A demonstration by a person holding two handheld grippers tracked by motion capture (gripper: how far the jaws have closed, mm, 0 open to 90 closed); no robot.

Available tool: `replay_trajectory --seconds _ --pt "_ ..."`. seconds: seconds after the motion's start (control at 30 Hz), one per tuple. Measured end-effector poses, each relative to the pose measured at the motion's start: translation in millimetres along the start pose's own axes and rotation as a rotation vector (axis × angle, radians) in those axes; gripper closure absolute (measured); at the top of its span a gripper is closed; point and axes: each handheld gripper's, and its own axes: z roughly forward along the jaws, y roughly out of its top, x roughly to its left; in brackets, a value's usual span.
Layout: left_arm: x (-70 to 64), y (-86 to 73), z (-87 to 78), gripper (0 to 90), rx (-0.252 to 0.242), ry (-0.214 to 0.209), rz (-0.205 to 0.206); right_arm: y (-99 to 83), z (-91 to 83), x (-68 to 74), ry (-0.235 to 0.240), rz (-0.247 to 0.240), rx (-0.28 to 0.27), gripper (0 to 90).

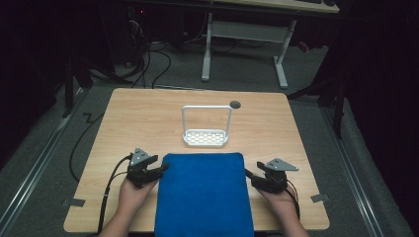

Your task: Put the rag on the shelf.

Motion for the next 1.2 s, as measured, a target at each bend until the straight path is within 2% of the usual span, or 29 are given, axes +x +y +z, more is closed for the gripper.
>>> replay_trajectory --seconds 0.3,0.33,0.47,0.5,0.57,0.6,0.73,0.77,0.8,0.87,0.93,1.1,1.2 --pt "3.5 6.8 19.9 46.2 0.036 0.036 -0.019 1.7 1.7 0.6 0.019 0.013 -0.012 41.7" --pt "2.5 8.7 23.5 46.4 0.051 0.046 -0.002 4.2 4.8 0.3 0.023 0.026 -0.023 41.8" --pt "3.6 8.9 28.0 48.9 0.072 0.047 -0.019 16.4 17.7 -2.1 0.023 0.048 -0.022 42.6" --pt "4.0 8.8 28.2 49.4 0.077 0.043 -0.022 19.7 21.9 -2.7 0.031 0.063 -0.013 42.5" --pt "3.7 8.6 28.9 51.3 0.081 0.044 -0.025 22.7 26.9 -2.8 0.030 0.061 0.000 43.5" --pt "3.3 9.0 30.4 51.5 0.096 0.045 -0.027 27.9 37.8 -1.6 0.018 0.039 0.027 46.0" --pt "5.2 9.3 31.4 53.4 0.102 0.043 -0.047 35.5 59.3 -1.3 0.000 0.035 0.097 48.1" --pt "5.2 9.3 31.4 54.4 0.102 0.043 -0.047 35.5 59.3 -1.3 0.000 0.035 0.097 48.1" --pt "5.1 9.5 31.8 54.9 0.102 0.041 -0.048 36.9 67.1 -0.3 -0.008 0.020 0.120 49.8" --pt "4.9 9.7 32.1 57.3 0.105 0.035 -0.041 36.8 72.0 1.3 -0.022 0.004 0.145 52.9" --pt "4.7 9.8 32.3 61.1 0.108 0.032 -0.041 36.7 72.4 3.0 -0.040 -0.009 0.143 59.2" --pt "2.7 10.1 33.5 77.5 0.117 0.037 -0.024 37.5 72.5 7.3 -0.043 -0.018 0.149 68.8" --pt "3.4 10.1 33.4 81.6 0.121 0.032 -0.025 37.7 73.0 10.4 -0.042 -0.019 0.150 75.8"
